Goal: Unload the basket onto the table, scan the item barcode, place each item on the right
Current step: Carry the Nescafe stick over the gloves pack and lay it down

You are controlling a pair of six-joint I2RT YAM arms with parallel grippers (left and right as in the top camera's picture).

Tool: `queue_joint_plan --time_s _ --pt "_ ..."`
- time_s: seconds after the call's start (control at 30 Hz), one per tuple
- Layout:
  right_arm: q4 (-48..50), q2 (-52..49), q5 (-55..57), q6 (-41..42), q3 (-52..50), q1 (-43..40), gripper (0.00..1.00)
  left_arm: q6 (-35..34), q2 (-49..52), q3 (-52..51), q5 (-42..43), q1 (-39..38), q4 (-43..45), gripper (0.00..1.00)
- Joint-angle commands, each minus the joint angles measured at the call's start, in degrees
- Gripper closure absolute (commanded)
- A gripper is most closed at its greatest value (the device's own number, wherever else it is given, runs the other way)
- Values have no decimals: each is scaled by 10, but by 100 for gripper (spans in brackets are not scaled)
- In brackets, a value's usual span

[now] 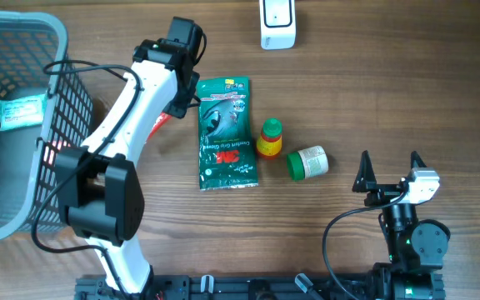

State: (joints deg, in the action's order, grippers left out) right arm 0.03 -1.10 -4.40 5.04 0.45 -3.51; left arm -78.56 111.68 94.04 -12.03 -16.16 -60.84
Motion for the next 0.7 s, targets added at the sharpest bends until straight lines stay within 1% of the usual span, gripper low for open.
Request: queue_joint_plan --time_s 0.0,0.13,0.47,0.67 --pt "1 3 8 -4 -2 -1 0 -8 11 5 3 -12 -2 96" --pt "1 3 8 -4 -2 -1 0 -8 19 5 -16 -20 -2 96" --pt "1 3 8 -4 -2 -1 0 -9 54 5 -15 -21 5 96" --pt "1 3 8 -4 -2 -1 0 -12 70 5 -15 -21 14 94"
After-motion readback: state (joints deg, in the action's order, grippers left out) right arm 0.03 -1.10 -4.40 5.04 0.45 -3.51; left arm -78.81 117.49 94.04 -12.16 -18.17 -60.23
